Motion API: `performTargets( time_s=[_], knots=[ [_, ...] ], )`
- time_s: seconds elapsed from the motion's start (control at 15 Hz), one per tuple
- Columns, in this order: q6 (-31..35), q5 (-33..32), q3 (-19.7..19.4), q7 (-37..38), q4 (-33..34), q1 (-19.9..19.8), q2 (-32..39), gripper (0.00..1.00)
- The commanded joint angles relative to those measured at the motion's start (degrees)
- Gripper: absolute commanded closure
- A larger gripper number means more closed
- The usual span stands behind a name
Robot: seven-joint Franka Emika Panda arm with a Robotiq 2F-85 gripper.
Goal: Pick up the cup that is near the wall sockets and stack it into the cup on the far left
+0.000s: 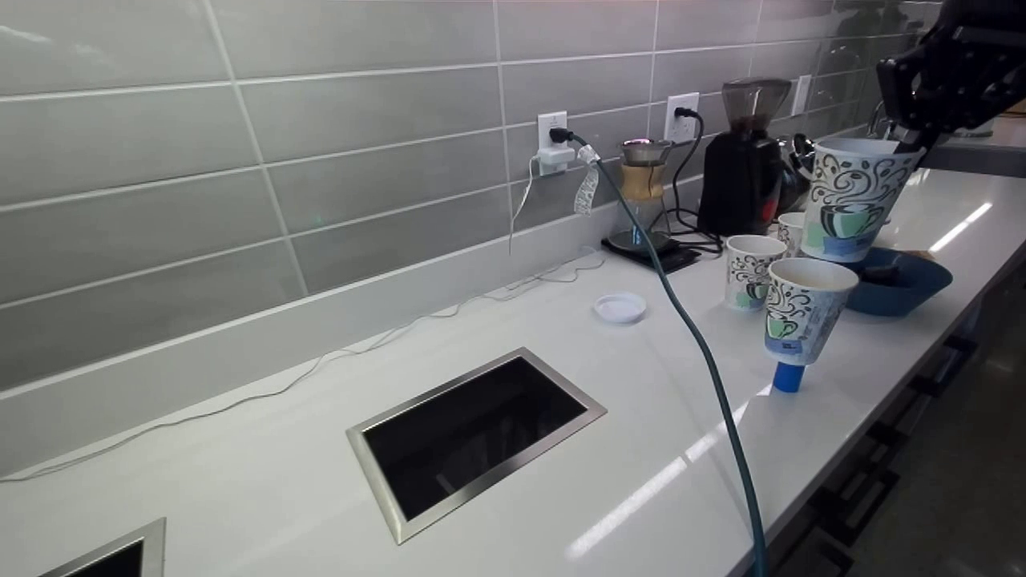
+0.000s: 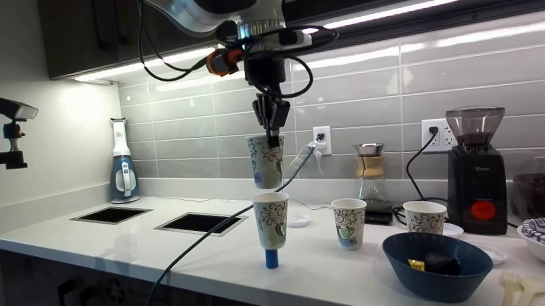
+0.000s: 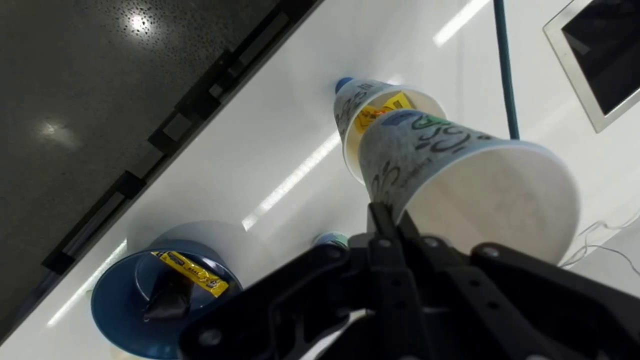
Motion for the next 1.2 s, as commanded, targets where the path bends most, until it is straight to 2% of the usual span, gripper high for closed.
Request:
performTargets(
  time_s=[0.0, 1.13],
  knots=[
    [0.4, 1.5, 0.4, -1.3, -0.9, -0.5, 0.7, 0.99],
    [5.0, 0.5, 2.0, -0.5, -1.8, 0.0, 4.3, 0.99]
  ],
)
